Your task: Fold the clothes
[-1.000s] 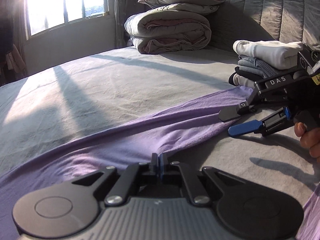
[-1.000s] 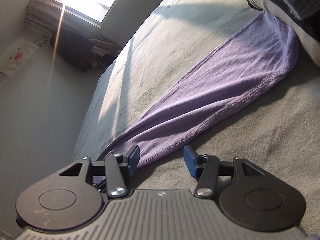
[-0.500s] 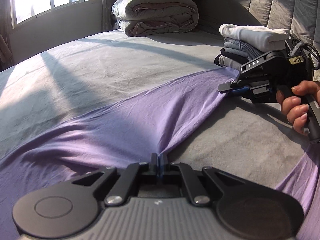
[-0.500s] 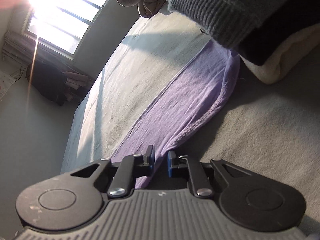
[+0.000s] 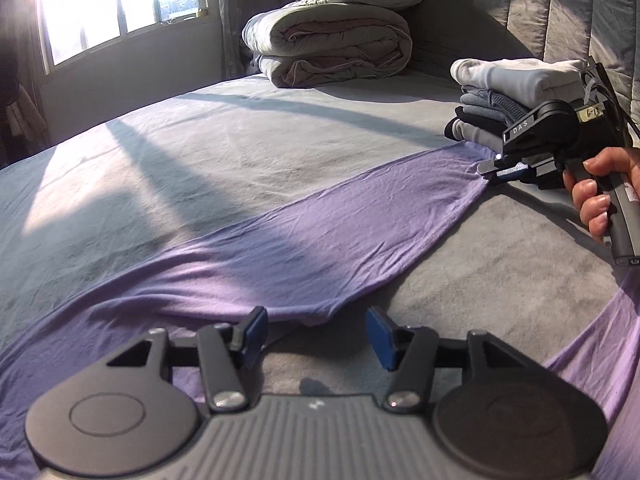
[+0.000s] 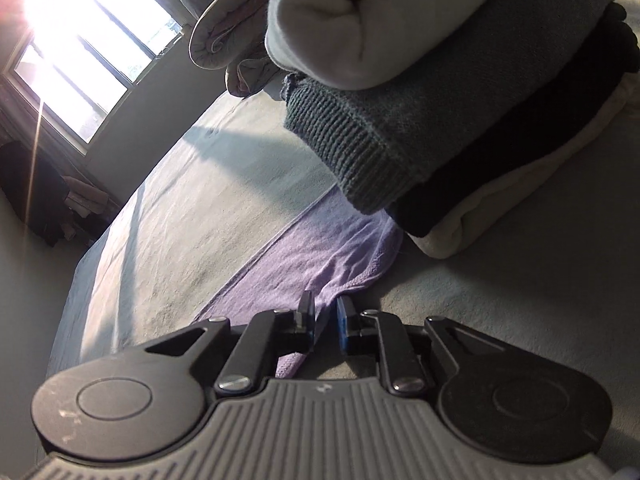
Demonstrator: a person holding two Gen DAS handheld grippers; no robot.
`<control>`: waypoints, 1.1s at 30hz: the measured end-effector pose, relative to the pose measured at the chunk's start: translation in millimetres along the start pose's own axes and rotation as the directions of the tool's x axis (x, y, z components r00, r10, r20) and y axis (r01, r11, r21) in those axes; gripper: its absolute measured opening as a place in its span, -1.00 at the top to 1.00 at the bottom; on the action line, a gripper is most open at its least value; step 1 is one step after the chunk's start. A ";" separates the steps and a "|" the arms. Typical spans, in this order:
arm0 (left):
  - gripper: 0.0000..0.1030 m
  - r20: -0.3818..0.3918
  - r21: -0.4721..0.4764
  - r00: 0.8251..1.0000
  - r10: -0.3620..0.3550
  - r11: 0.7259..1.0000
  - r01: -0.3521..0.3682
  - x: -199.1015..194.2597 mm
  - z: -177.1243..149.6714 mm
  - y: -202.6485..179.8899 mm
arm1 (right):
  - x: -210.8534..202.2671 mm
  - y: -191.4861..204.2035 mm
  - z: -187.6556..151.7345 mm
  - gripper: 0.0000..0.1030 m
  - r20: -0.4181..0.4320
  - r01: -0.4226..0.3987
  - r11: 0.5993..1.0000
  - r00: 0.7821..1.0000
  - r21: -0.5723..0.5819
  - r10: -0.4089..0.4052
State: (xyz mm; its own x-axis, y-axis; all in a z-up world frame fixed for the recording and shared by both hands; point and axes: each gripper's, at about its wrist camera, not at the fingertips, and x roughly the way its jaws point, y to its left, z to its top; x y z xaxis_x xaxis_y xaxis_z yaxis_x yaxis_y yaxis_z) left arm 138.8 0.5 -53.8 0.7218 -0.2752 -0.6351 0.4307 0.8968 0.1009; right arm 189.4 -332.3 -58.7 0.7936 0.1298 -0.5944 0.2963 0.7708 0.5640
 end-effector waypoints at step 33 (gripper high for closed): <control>-0.15 -0.210 -0.368 0.933 0.294 0.860 -0.354 -110.6 -125.2 162.5 | 30.1 181.9 -190.4 0.96 -0.447 -0.353 0.935 0.840 -0.023 0.306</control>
State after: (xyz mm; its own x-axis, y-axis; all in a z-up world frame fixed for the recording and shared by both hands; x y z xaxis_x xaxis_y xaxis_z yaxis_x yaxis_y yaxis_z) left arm 61.2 220.0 -63.1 0.6860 0.0795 -0.7233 -0.0842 0.9960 0.0296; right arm 166.0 -69.4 -83.2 0.5199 0.6242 -0.5832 -0.0151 0.6893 0.7243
